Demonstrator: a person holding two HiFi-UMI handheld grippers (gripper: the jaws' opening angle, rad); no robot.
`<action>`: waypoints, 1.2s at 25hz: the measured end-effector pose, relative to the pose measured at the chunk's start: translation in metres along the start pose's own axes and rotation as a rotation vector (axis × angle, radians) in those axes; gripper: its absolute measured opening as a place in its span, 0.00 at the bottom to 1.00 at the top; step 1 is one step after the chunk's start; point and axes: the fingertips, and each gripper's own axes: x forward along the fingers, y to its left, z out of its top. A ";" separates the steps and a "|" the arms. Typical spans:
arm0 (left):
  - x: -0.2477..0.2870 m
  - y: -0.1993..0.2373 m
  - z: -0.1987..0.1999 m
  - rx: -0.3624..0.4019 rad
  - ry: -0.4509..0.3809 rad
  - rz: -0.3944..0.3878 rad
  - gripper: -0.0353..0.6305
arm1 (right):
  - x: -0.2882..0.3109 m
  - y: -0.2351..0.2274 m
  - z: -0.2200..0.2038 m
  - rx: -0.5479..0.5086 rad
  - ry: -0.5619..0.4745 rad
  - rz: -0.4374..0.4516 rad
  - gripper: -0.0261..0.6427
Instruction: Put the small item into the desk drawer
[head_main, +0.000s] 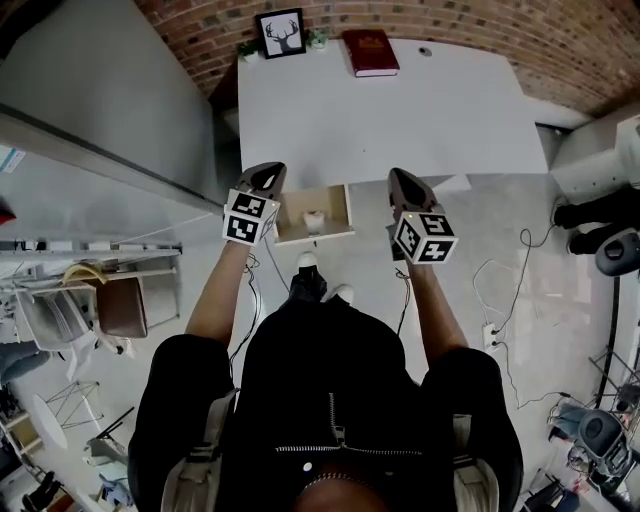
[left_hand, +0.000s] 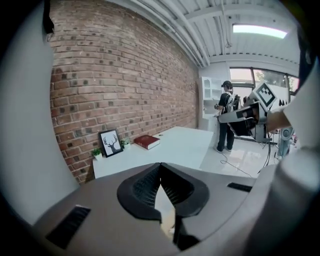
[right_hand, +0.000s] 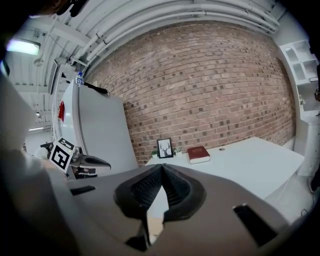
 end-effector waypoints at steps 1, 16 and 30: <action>-0.005 0.005 0.009 -0.004 -0.024 0.008 0.09 | 0.001 0.002 0.007 -0.009 -0.015 0.005 0.05; -0.045 0.036 0.082 -0.045 -0.236 0.057 0.08 | 0.006 0.022 0.079 -0.115 -0.170 0.044 0.04; -0.034 0.035 0.082 -0.068 -0.257 0.041 0.09 | 0.019 0.020 0.062 -0.103 -0.133 0.045 0.04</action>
